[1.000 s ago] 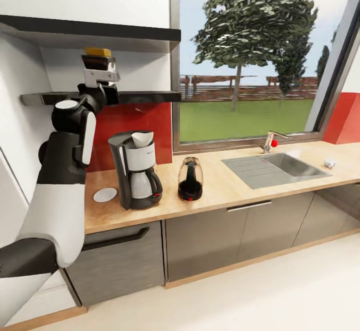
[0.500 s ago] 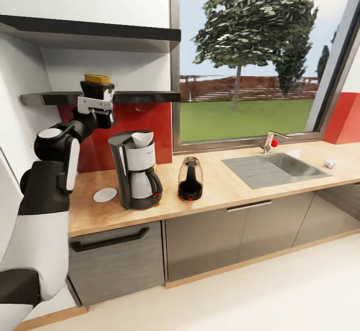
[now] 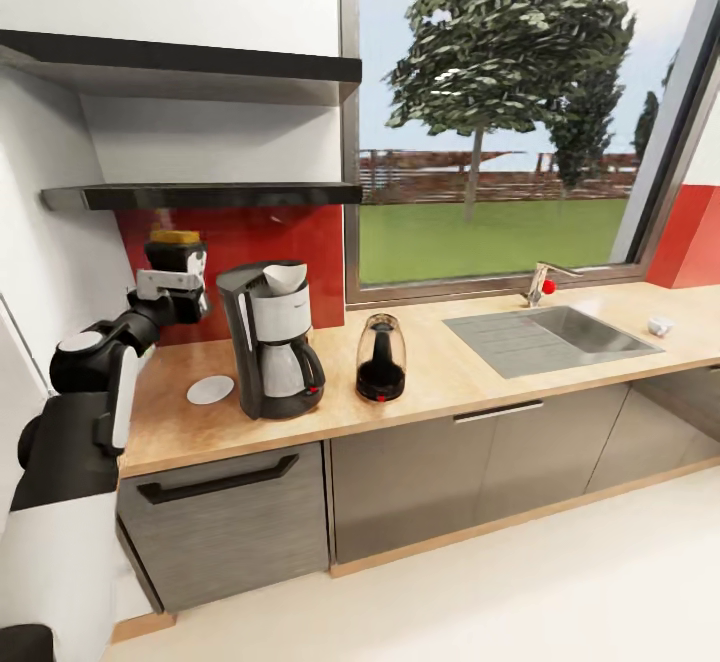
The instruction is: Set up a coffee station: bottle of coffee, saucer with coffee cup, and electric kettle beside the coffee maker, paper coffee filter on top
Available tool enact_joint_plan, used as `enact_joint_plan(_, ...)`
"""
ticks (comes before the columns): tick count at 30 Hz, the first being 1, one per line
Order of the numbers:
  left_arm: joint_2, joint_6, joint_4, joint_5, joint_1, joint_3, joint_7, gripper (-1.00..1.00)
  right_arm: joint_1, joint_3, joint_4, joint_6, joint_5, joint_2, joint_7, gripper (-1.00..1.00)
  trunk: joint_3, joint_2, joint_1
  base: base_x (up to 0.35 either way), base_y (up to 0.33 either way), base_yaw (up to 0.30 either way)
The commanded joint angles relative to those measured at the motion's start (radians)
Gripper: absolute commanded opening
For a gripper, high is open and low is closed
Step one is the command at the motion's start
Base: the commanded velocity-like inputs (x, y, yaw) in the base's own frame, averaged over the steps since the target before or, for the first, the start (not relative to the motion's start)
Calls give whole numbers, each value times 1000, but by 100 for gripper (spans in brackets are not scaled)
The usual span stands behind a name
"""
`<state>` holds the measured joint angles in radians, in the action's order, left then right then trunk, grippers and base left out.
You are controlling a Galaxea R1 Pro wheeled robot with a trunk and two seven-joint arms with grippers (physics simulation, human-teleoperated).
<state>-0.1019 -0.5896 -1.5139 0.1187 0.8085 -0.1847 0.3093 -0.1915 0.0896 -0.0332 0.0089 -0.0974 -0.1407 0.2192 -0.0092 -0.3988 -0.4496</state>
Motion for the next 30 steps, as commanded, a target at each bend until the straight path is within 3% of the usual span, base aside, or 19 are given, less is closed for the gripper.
enact_joint_plan(1,-1,25,0,9,-40,-8,6,-100,0,8,-8,1,-11,0,3,100,-1,-1,0,0,0,0)
enact_joint_plan(6,-1,209,5,12,-181,-85,-5,-100,0,6,-59,0,-13,1,6,100,-1,-1,0,0,0,0)
enact_joint_plan(7,-1,237,8,12,-256,-138,-4,-100,0,6,-74,0,-13,12,8,100,-1,-1,0,0,0,0)
enact_joint_plan(20,6,375,12,12,-461,-157,-6,-100,0,5,-82,-70,-13,28,6,100,-1,-1,0,0,0,0)
enact_joint_plan(30,10,385,13,2,-534,-159,-8,-100,0,5,-79,-74,-13,28,6,100,-1,-1,0,0,0,0)
